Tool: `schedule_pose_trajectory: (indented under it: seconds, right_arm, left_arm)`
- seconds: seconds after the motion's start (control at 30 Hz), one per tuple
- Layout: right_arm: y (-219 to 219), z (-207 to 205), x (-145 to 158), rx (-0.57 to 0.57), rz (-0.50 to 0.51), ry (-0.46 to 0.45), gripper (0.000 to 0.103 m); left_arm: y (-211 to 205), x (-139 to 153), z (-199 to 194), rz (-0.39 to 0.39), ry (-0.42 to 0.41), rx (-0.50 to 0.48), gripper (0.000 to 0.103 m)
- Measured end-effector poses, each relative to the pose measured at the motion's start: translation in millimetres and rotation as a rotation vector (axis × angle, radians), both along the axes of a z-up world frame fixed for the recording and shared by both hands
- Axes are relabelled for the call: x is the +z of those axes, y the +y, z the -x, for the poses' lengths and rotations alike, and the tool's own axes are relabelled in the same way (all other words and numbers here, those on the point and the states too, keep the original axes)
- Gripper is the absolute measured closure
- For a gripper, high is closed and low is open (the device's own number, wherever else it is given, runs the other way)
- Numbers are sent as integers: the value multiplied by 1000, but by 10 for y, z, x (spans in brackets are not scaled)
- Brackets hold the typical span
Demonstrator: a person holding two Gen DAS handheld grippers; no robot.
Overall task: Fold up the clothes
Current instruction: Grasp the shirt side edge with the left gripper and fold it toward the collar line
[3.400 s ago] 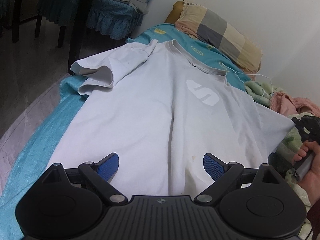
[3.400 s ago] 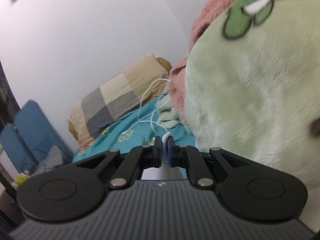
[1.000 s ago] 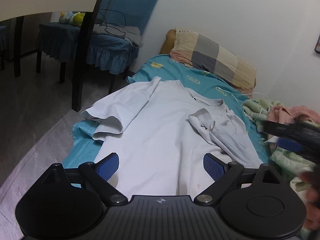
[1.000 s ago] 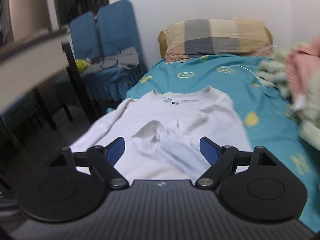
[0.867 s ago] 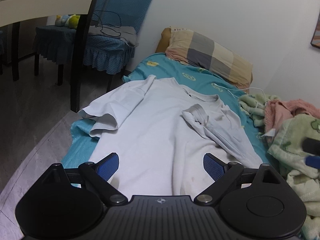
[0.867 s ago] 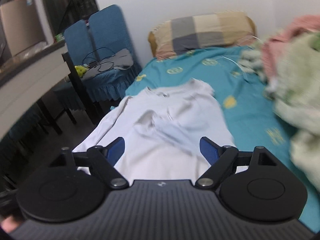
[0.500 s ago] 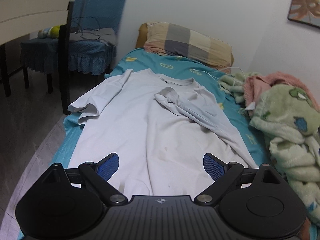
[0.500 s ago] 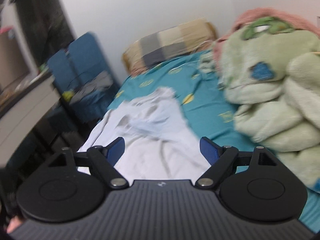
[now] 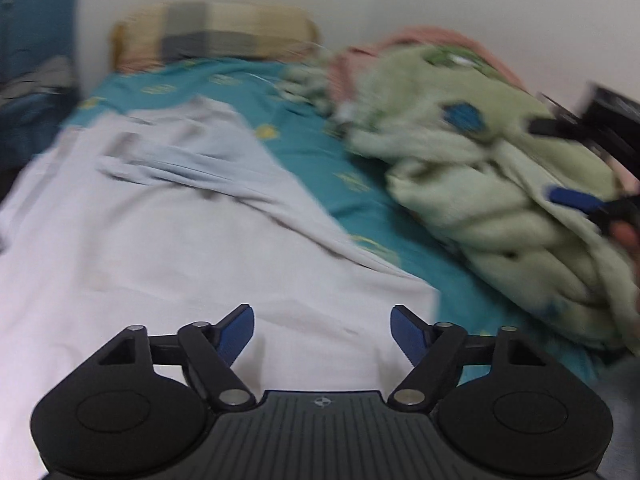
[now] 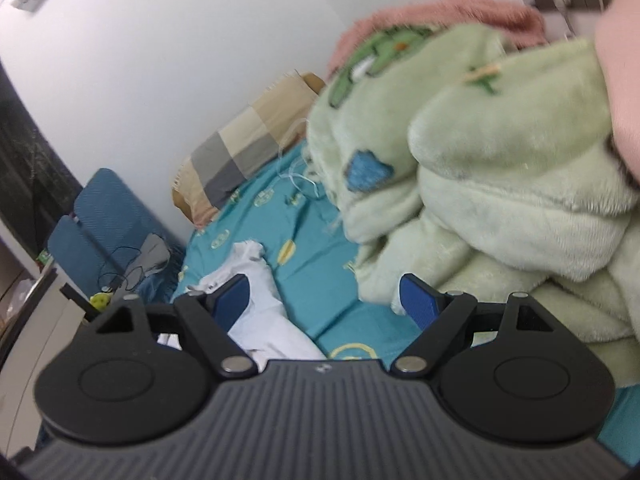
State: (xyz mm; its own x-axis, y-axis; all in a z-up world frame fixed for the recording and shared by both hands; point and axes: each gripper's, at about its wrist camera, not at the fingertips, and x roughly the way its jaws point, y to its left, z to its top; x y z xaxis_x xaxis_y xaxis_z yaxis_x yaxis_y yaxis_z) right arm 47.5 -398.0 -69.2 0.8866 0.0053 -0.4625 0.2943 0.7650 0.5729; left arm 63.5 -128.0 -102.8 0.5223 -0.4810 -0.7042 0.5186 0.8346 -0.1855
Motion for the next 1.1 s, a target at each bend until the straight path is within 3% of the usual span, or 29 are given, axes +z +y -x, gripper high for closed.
schedule_pose_trajectory:
  seconds: [0.1, 0.23, 0.37, 0.5, 0.57, 0.67, 0.8, 0.9, 1.0, 1.1]
  right_arm:
    - [-19, -88, -91, 16, -11, 23, 19]
    - [-16, -205, -208, 32, -32, 72, 19]
    - [21, -287, -263, 63, -32, 105, 19]
    - [97, -332, -274, 93, -10, 129, 19]
    - [145, -357, -279, 110, 5, 146, 19]
    - [213, -368, -272, 125, 27, 160, 19]
    - [306, -379, -256, 156, 51, 169, 19]
    - [390, -394, -242, 183, 75, 175, 19]
    - [482, -407, -243, 215, 89, 180, 19]
    - [577, -424, -251, 239, 107, 194, 19]
  left_arm:
    - [-243, -164, 92, -31, 22, -84, 37]
    - [-334, -362, 66, -46, 77, -140, 65]
    - [-342, -374, 98, -30, 82, -194, 71]
    - [-426, -440, 167, -109, 70, -226, 98]
    - [-380, -378, 183, -103, 69, -216, 100]
    - [-211, -111, 211, -20, 88, -179, 101]
    - [270, 246, 293, 163, 209, -81, 101]
    - [705, 334, 377, 243, 295, 32, 101]
    - [1026, 169, 441, 219, 390, 168, 101]
    - [1101, -103, 458, 71, 395, 249, 101]
